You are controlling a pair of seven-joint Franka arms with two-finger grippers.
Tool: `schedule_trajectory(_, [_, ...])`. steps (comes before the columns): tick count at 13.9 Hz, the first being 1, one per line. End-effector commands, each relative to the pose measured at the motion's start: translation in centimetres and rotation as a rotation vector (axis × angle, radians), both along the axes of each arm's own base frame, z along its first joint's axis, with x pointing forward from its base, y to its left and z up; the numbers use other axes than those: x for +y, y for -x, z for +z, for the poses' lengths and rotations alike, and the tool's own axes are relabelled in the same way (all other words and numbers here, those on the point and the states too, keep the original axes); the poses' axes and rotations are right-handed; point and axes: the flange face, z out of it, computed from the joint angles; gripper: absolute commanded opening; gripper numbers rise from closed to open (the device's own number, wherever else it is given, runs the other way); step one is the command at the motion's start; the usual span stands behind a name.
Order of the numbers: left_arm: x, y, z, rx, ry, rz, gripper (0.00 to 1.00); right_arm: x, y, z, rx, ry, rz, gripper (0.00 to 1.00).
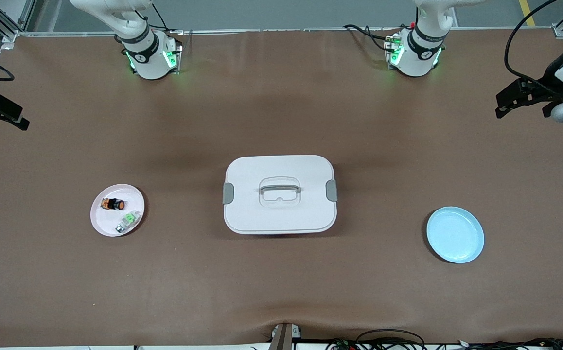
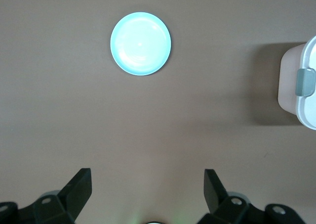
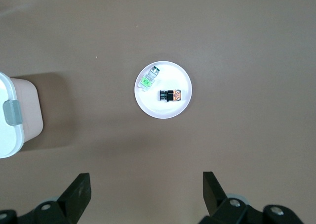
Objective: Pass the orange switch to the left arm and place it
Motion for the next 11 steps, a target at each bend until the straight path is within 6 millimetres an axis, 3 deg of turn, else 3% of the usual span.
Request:
schedule_trajectory(1, [0.2, -0.1, 0.9, -0.012, -0.009, -0.007, 1.00, -0.2, 0.7, 0.6, -0.015, 0.009, 0.017, 1.00])
schedule_trajectory(11, [2.2, -1.1, -0.3, 0.003, 0.002, 0.032, 1.00, 0.7, 0.7, 0.5, -0.006, 0.003, -0.055, 1.00])
